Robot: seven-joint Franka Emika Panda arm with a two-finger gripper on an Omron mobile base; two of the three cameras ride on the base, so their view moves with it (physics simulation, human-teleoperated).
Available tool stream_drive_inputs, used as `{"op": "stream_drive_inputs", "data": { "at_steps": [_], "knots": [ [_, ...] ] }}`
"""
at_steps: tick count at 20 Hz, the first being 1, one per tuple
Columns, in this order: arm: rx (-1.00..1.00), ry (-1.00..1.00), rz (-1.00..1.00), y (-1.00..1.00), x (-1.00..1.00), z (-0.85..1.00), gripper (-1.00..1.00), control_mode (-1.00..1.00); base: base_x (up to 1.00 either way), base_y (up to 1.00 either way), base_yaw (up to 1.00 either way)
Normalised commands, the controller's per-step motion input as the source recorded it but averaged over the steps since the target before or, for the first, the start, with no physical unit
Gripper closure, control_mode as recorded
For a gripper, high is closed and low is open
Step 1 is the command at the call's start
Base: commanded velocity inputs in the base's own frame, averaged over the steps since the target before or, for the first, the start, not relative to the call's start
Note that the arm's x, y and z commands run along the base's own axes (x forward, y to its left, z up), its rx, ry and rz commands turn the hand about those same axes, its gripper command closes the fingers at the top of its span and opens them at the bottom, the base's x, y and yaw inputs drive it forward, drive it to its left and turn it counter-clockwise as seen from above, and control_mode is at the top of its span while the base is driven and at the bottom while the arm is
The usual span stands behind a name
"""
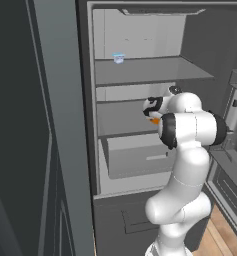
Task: Pick the cheese from the fridge and the cheese grater from the cabinet and place them next to the salad bowl.
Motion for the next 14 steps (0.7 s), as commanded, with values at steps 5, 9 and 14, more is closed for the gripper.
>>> {"op": "stream_drive_inputs", "data": {
  "at_steps": [5,9,14],
  "knots": [
    [0.00,0.00,0.00,0.00,0.00,0.00,-1.00,-1.00,0.00,0.00,0.00],
    [0.00,0.00,0.00,0.00,0.00,0.00,1.00,-1.00,0.00,0.00,0.00],
    [0.00,0.00,0.00,0.00,0.00,0.00,1.00,-1.00,0.00,0.00,0.00]
  ]
}}
